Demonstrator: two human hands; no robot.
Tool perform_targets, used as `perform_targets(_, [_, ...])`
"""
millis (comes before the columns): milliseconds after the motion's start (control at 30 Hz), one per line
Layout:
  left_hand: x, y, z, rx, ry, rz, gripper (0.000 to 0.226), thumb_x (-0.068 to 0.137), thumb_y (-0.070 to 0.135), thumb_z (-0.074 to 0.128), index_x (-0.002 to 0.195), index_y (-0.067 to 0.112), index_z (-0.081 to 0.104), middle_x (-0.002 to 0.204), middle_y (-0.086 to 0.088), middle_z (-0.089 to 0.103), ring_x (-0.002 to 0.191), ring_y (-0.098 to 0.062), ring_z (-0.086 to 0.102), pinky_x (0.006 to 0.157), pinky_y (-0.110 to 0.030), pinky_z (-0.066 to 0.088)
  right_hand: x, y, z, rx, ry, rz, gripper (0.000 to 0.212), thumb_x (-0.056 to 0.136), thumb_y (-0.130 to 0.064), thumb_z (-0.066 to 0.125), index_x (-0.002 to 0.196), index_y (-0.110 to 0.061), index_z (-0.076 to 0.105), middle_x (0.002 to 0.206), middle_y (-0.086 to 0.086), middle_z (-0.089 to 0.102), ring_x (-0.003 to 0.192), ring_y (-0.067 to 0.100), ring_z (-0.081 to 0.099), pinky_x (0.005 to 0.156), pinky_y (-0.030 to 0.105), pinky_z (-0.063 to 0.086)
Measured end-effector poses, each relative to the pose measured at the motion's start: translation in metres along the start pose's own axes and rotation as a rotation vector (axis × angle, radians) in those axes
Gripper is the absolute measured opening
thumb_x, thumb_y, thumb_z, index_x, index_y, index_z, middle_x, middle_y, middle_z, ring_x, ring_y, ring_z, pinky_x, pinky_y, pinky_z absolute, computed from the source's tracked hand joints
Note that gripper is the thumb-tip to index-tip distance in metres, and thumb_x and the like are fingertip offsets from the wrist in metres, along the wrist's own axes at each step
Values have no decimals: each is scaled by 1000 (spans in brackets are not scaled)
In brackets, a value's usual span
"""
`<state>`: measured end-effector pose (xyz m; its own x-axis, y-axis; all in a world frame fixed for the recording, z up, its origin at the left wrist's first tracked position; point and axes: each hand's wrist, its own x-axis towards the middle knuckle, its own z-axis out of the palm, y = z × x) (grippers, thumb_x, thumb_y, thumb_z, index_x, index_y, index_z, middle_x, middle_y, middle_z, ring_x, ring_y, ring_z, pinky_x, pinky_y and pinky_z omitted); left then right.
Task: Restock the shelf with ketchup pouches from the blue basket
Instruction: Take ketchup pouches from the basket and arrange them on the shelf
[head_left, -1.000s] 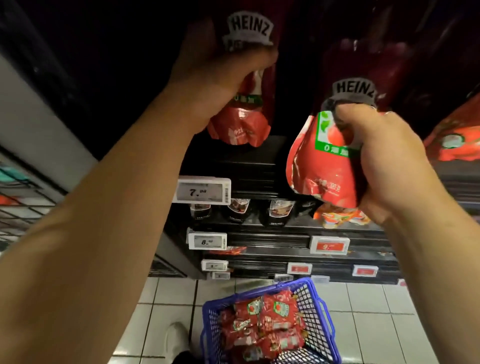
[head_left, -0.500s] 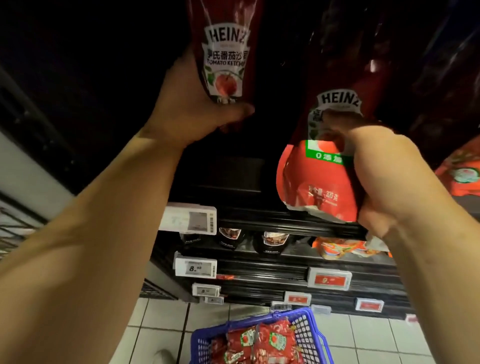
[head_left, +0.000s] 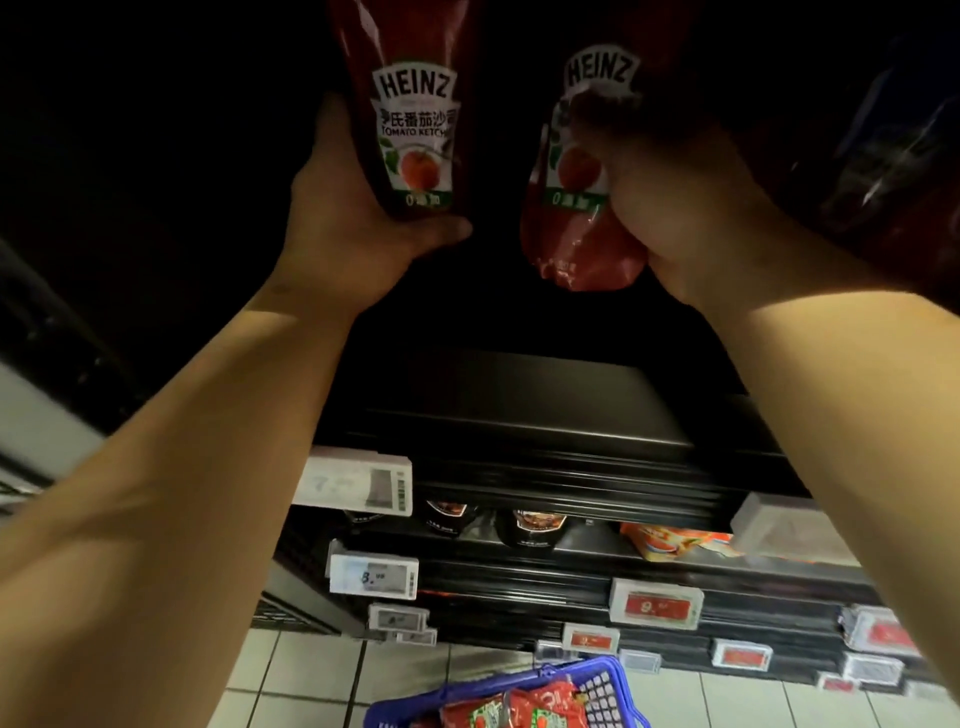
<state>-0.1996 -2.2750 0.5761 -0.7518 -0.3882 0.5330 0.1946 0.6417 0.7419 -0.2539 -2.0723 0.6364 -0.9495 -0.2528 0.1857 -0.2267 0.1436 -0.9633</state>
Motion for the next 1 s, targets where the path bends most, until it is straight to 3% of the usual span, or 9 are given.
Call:
perform_targets(67, [0,0,1,5,15,-15,97,65,29,94,143,18,38,125,22,52,121,7,51,96,-4,42,9,5,7,-26,-5,-26,44,96,-38,64,135,-21,54,122,-6,67,110,11,67,96,38,56])
perform_targets(133, [1,0,1,5,17,-29,95,65,26,94,143,18,39,130,16,55,123,2,54,100,-13,45,15,10,13,-63,19,-62,41,96,-41,63,132,-21,56,118,-8,67,111,9,66,100,38,54])
perform_targets(367, [6,-2,1,26,3,-65,100,70,29,91,148,20,29,133,17,54,124,3,53,102,-16,45,8,42,25,-24,156,-169,56,96,-37,65,144,-16,45,121,-12,64,114,2,62,97,24,54])
perform_targets(500, [2,11,0,140,181,24,124,63,36,94,156,14,15,155,-4,36,145,-13,36,117,-28,35,7,48,22,83,229,-132,73,86,-34,72,149,-20,38,111,-22,60,99,-13,61,86,12,53])
perform_targets(633, [-5,25,5,205,295,40,132,62,45,93,159,8,12,159,-15,26,147,-22,29,104,1,17,10,54,15,67,354,-194,67,88,-27,68,147,-13,40,110,-25,56,91,-24,53,85,1,44])
perform_targets(733, [-3,30,15,301,297,40,122,72,45,87,160,10,10,159,-18,29,144,-27,32,104,-3,17,11,56,12,8,387,-203,67,95,-25,67,151,-13,33,131,-11,57,115,-5,55,102,11,44])
perform_targets(800, [10,27,21,338,240,20,113,81,43,80,161,14,6,159,-15,33,144,-29,37,115,-20,29,12,57,10,-18,412,-209,68,96,-26,67,152,-15,31,130,-15,53,119,-4,48,101,5,39])
perform_targets(867, [26,20,29,281,138,-32,106,86,38,75,161,17,2,158,-9,38,142,-28,43,115,-40,39,15,59,7,-51,447,-198,65,96,-26,66,150,-15,34,120,-20,48,118,-4,46,94,-3,35])
perform_targets(1000, [51,4,39,92,81,-79,101,90,24,72,160,21,0,155,-1,43,138,-20,47,112,-38,44,22,65,1,-85,495,-185,62,96,-22,64,150,-11,35,137,-4,56,130,11,51,107,17,38])
